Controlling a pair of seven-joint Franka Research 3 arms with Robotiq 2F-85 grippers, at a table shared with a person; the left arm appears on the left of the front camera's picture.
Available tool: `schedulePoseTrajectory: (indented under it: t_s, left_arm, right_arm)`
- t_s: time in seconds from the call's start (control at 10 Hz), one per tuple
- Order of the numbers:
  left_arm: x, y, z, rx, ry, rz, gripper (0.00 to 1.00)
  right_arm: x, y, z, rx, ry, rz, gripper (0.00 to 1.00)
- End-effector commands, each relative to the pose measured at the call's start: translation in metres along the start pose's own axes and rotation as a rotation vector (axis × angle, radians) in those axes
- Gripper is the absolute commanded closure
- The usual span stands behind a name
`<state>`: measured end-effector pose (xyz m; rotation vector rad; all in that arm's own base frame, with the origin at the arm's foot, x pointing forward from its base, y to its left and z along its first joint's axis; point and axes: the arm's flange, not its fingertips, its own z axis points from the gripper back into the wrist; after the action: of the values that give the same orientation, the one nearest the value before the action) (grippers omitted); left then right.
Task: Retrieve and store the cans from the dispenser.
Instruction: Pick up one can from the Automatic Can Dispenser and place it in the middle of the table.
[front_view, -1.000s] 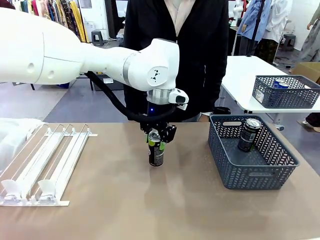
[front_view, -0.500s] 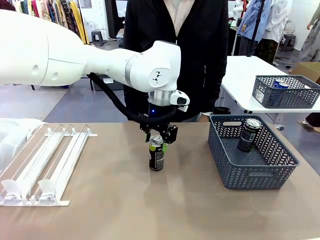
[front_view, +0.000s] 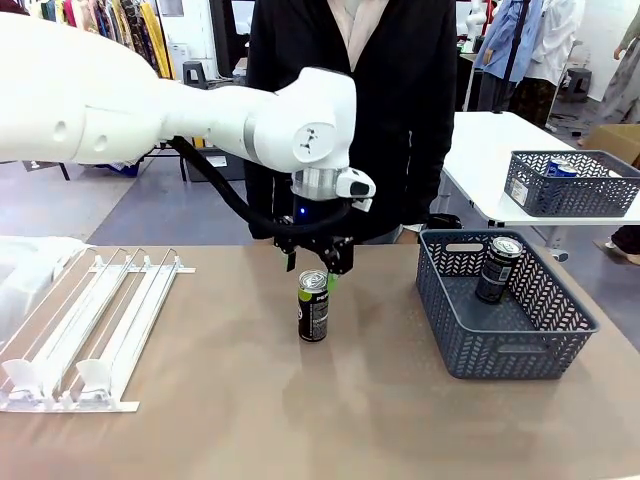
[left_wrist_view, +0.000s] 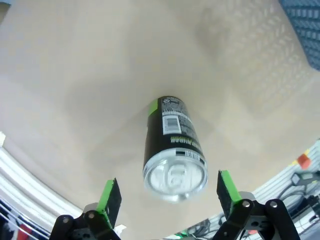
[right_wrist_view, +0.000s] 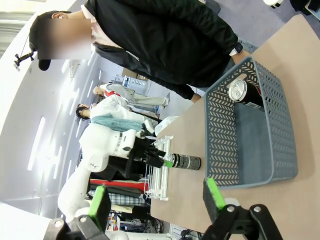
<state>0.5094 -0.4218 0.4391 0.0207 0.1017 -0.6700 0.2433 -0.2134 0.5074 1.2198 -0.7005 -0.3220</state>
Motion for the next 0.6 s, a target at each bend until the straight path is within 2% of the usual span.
schedulePoseTrajectory:
  t_s: [0.0,0.1,0.2,0.3,0.4,0.5]
  left_arm:
    - [-0.062,0.033,0.040,-0.127,-0.017,0.101,0.00]
    - [-0.110,0.055,0.062,-0.191,-0.072,0.130,0.00]
    - [-0.166,0.085,0.078,-0.291,-0.169,0.147,0.00]
    - [-0.226,0.131,0.085,-0.450,-0.239,0.231,0.00]
    - [-0.273,0.173,0.080,-0.535,-0.346,0.400,0.00]
    - [-0.318,0.207,0.068,-0.678,-0.447,0.490,0.00]
  right_arm:
    - [0.001,0.001,-0.002,0.027,-0.015,0.021,0.00]
    - [0.001,0.001,-0.002,0.027,-0.015,0.021,0.00]
    - [0.001,0.001,-0.002,0.027,-0.015,0.021,0.00]
    - [0.001,0.001,-0.002,0.027,-0.015,0.021,0.00]
    - [0.001,0.001,-0.002,0.027,-0.015,0.021,0.00]
    - [0.001,0.001,-0.002,0.027,-0.015,0.021,0.00]
